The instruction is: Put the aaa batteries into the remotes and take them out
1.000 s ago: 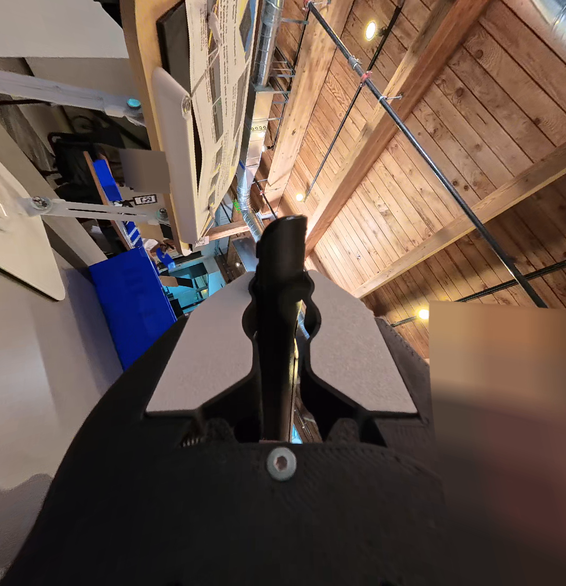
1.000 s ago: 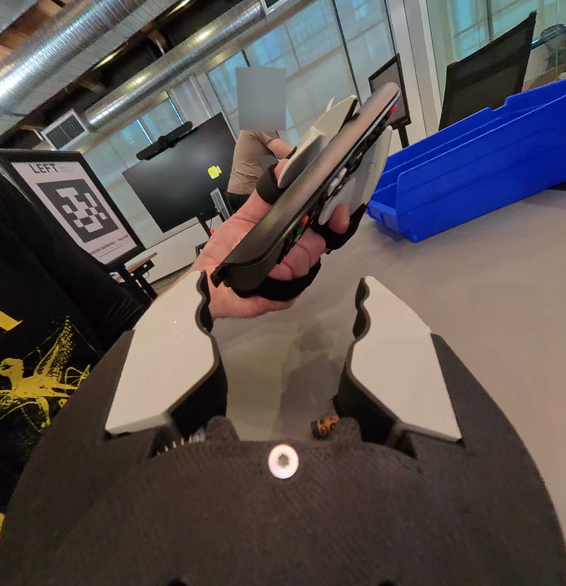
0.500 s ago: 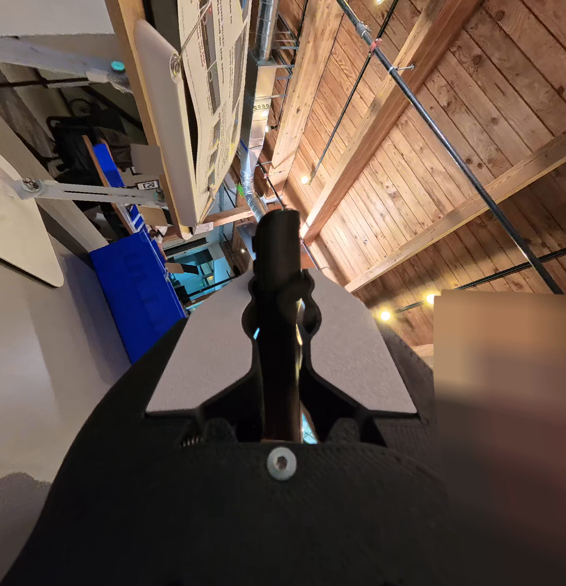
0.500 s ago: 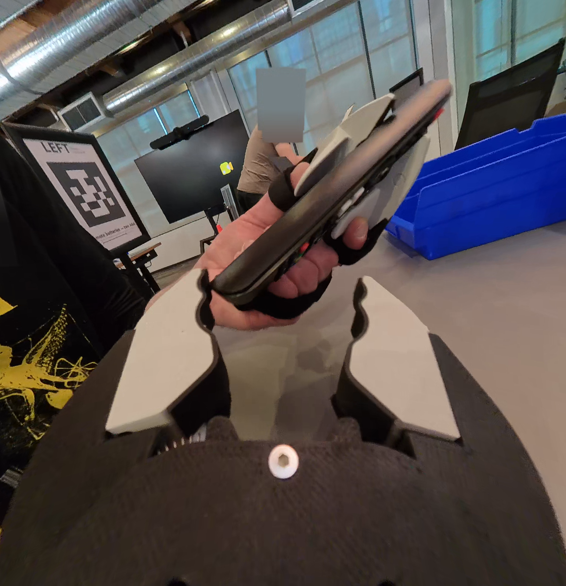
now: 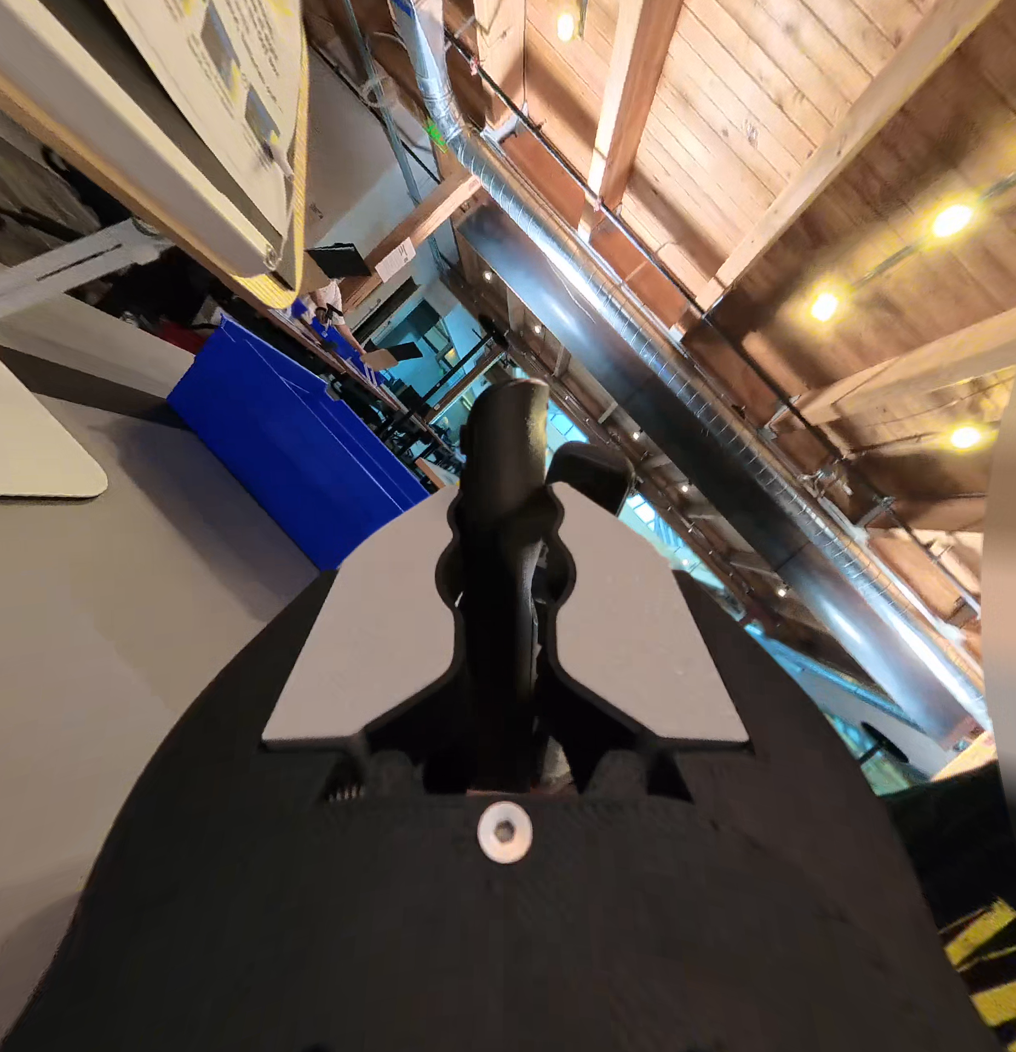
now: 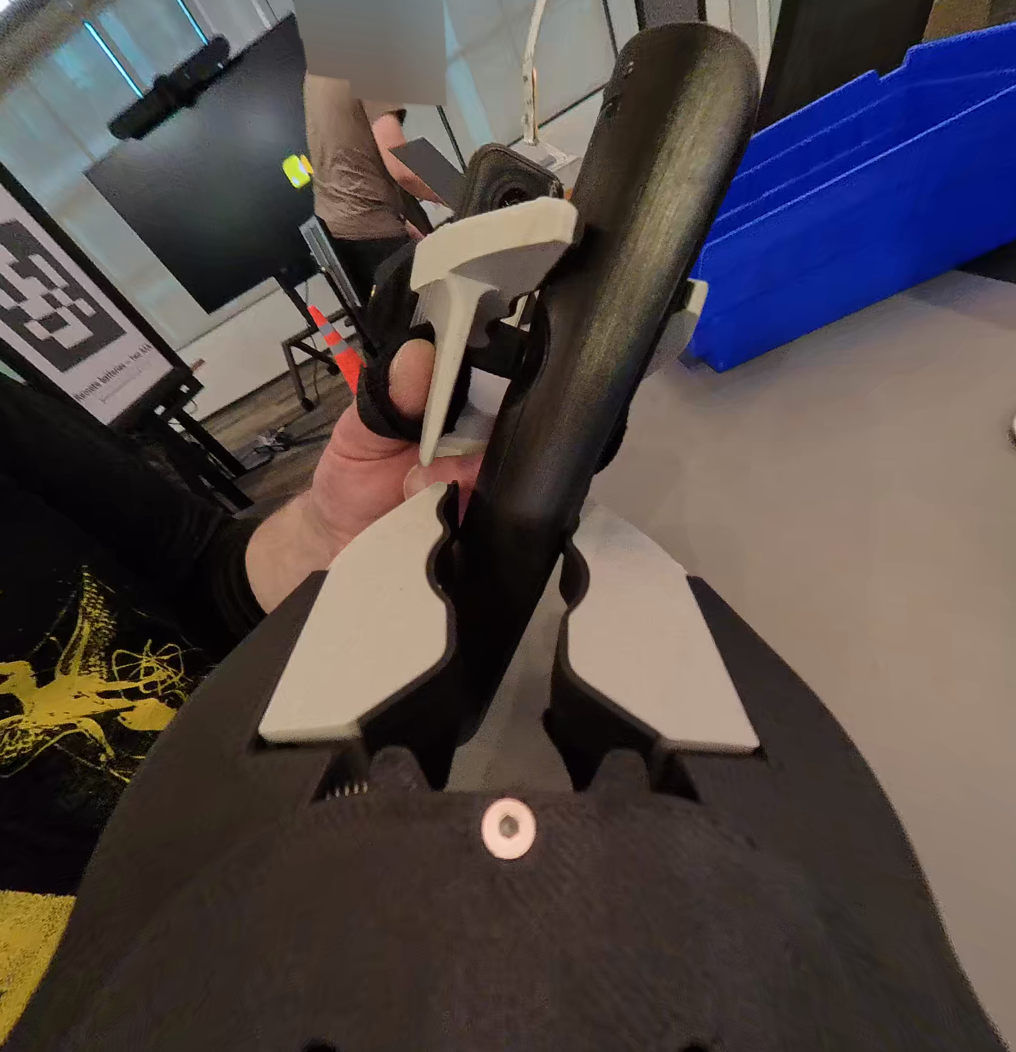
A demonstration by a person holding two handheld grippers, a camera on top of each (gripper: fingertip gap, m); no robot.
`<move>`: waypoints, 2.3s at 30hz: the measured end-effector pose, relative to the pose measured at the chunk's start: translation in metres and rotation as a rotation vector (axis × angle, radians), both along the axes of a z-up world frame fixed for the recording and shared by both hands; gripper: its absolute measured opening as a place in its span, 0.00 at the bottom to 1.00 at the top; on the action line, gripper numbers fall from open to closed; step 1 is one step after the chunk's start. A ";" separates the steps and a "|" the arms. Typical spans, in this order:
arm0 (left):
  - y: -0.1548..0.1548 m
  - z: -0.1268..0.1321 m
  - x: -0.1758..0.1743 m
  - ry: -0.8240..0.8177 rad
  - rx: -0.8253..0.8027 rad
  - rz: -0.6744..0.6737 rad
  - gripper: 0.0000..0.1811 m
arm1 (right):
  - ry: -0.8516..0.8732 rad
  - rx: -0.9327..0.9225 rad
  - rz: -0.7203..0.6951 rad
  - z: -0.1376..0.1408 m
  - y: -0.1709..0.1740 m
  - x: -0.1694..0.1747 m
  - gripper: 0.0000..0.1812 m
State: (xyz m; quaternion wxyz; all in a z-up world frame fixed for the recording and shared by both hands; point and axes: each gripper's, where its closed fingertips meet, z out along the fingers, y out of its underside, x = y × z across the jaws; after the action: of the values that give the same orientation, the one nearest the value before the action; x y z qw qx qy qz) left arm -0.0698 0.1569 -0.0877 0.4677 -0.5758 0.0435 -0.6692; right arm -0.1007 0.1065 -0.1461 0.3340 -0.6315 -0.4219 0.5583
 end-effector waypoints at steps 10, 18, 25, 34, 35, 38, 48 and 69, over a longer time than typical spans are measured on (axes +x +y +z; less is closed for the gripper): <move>-0.026 0.016 0.022 0.115 0.139 -0.119 0.22 | 0.005 -0.087 -0.056 0.024 0.004 0.054 0.14; -0.012 0.000 -0.033 0.335 0.187 0.027 0.13 | -0.135 -0.080 -0.320 0.035 0.057 0.160 0.14; -0.001 -0.039 -0.068 0.486 0.146 0.101 0.07 | -0.435 -0.163 -0.692 0.017 0.139 0.310 0.14; 0.004 -0.046 -0.071 0.465 0.114 0.101 0.07 | -0.852 -0.438 -0.788 -0.070 0.204 0.398 0.15; 0.005 -0.047 -0.071 0.460 0.111 0.098 0.07 | -0.892 -0.435 -0.789 -0.075 0.206 0.398 0.15; 0.006 -0.048 -0.071 0.442 0.097 0.088 0.08 | -1.025 -0.425 -0.812 -0.092 0.210 0.402 0.15; 0.008 -0.050 -0.075 0.450 0.089 0.098 0.11 | -1.047 0.026 -0.881 -0.018 0.194 0.357 0.23; 0.015 -0.043 -0.097 0.385 0.034 0.157 0.13 | -0.950 0.001 -0.140 -0.123 0.005 0.055 0.18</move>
State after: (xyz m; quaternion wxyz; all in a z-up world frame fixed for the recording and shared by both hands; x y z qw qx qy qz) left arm -0.1670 0.1723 -0.1312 0.5111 -0.6868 0.0986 -0.5073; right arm -0.0458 0.1119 -0.2694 0.1415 -0.8435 -0.4845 0.1838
